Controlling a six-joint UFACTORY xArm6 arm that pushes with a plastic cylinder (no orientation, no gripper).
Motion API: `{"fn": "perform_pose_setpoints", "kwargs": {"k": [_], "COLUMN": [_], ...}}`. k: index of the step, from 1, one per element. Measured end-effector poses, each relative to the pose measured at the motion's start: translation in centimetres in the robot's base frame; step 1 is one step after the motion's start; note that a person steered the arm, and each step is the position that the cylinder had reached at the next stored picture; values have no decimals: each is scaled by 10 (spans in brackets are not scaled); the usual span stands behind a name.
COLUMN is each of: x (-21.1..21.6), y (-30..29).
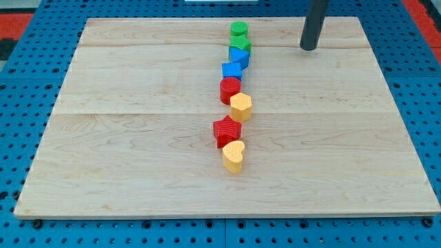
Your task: Place the arm close to the green circle
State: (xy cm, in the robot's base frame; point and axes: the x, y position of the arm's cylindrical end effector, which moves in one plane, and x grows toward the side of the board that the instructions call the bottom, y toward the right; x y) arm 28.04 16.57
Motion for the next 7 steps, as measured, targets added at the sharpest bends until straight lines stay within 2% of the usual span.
{"fn": "perform_pose_setpoints", "kwargs": {"k": [5, 7], "x": [-14, -33], "y": [-4, -42]}}
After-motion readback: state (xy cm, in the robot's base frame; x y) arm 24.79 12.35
